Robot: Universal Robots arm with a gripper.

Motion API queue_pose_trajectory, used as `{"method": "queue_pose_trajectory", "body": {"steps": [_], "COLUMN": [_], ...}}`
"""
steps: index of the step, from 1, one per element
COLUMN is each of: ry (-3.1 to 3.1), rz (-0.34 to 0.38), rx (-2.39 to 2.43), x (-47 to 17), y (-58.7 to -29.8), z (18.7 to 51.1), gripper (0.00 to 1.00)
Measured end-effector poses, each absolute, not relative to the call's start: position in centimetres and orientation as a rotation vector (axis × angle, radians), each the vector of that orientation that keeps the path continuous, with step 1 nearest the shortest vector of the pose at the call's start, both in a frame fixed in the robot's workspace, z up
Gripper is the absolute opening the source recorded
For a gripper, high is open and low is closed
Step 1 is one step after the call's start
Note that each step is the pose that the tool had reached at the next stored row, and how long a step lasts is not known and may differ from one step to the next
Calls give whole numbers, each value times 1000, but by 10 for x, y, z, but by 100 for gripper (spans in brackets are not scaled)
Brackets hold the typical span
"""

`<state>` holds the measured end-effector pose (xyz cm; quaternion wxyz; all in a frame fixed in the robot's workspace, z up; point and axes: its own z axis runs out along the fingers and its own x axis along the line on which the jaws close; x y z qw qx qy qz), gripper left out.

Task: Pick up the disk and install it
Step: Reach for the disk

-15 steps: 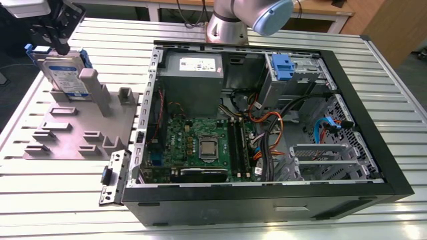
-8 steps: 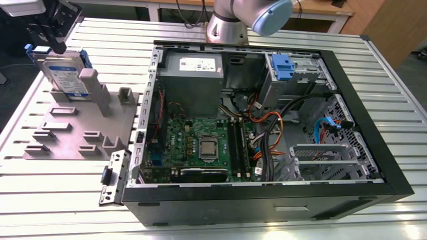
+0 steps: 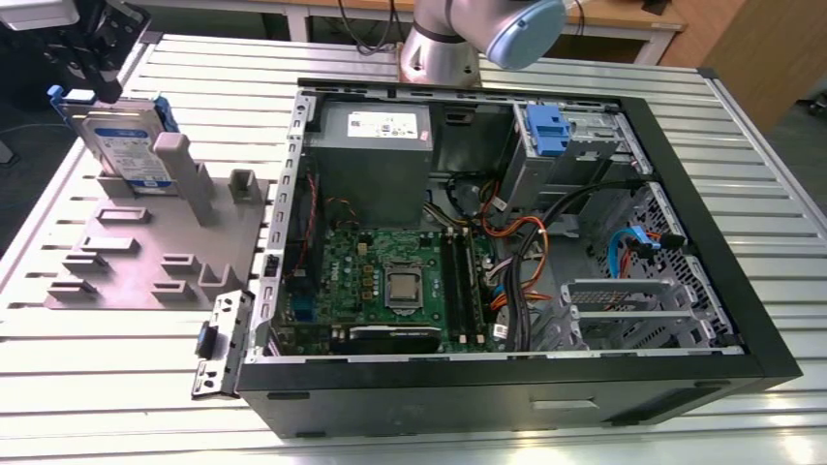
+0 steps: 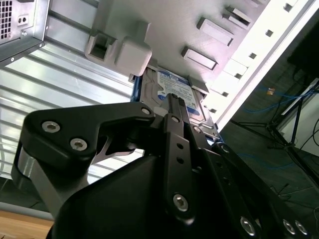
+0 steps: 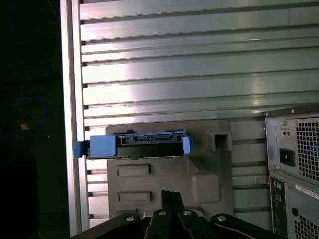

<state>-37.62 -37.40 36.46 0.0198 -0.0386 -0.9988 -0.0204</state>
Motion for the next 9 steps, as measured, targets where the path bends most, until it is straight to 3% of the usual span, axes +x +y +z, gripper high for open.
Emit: {"method": "queue_pose_trajectory", "body": {"steps": [9], "ry": [-3098], "rz": [-63], "rx": [-120], "x": [-385], "y": [-373], "z": [363], "gripper": [11]}}
